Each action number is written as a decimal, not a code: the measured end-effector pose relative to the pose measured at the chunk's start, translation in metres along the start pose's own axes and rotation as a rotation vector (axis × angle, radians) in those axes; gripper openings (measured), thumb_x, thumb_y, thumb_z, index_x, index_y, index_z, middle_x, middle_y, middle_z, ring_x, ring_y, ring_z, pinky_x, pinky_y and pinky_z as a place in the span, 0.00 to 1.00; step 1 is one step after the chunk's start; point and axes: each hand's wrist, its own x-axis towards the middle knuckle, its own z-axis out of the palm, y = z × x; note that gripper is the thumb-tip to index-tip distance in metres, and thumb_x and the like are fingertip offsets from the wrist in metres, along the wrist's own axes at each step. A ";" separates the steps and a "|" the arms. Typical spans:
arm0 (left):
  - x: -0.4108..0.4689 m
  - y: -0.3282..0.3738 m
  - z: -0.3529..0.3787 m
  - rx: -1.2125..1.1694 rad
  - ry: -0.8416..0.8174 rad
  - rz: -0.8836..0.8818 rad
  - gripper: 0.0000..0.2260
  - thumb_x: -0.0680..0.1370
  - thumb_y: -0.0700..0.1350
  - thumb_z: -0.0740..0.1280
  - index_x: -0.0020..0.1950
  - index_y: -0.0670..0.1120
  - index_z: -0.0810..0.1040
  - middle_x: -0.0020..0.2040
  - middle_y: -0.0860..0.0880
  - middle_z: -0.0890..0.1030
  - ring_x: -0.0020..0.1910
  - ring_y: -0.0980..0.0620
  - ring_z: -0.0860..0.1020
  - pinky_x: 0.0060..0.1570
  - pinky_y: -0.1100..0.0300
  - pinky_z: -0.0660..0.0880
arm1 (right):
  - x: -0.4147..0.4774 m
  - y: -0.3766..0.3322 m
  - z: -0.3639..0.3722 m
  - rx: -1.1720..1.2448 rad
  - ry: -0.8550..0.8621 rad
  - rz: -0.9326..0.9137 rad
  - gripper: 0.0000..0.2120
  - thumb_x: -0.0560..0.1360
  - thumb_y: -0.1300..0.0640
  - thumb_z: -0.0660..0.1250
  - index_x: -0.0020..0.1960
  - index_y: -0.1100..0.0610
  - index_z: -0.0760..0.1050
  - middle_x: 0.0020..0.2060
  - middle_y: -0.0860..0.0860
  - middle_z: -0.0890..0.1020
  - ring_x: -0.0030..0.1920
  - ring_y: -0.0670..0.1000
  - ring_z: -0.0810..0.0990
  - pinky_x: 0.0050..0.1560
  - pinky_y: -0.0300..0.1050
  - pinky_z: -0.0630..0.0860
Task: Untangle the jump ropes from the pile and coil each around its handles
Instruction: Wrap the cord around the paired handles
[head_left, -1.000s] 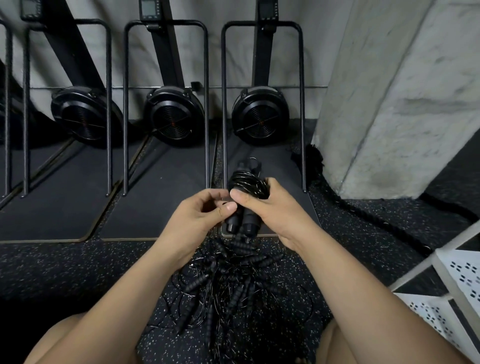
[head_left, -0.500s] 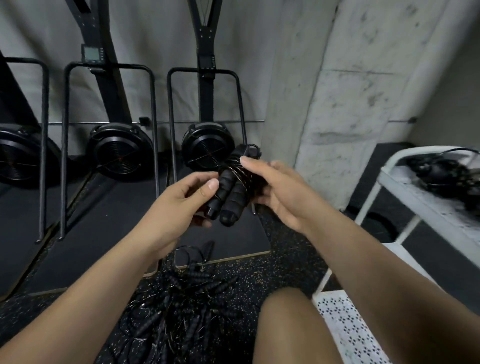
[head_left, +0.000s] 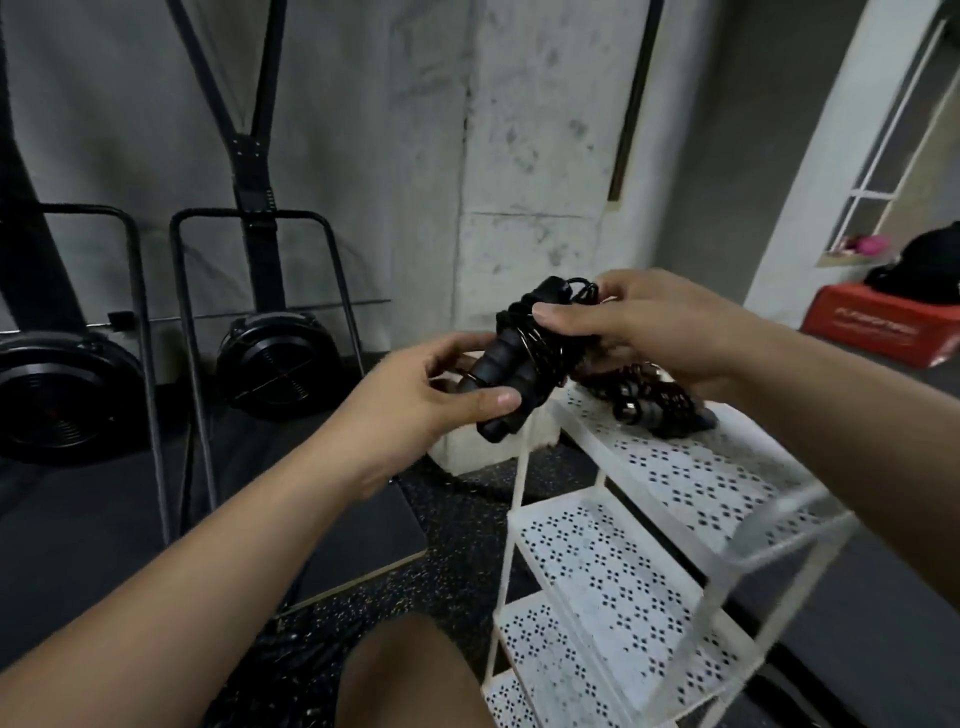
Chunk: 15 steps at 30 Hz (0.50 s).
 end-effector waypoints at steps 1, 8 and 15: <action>0.006 0.005 0.011 0.076 0.002 0.015 0.25 0.71 0.52 0.82 0.67 0.58 0.82 0.57 0.53 0.86 0.51 0.54 0.85 0.60 0.53 0.81 | -0.006 0.002 -0.014 -0.055 0.017 0.000 0.38 0.62 0.33 0.83 0.58 0.60 0.81 0.44 0.51 0.89 0.46 0.48 0.89 0.57 0.53 0.85; 0.042 0.029 0.090 0.453 -0.039 0.105 0.26 0.73 0.55 0.81 0.70 0.60 0.80 0.60 0.61 0.85 0.56 0.59 0.82 0.62 0.56 0.78 | -0.033 0.040 -0.083 -0.307 0.154 0.041 0.44 0.56 0.22 0.80 0.50 0.59 0.81 0.40 0.55 0.88 0.39 0.51 0.84 0.45 0.51 0.77; 0.055 0.030 0.145 0.420 -0.220 0.082 0.32 0.71 0.53 0.83 0.72 0.60 0.75 0.57 0.63 0.81 0.51 0.69 0.78 0.46 0.78 0.70 | -0.052 0.082 -0.132 -0.517 -0.088 0.207 0.33 0.70 0.24 0.69 0.54 0.54 0.84 0.43 0.45 0.90 0.53 0.48 0.86 0.62 0.50 0.77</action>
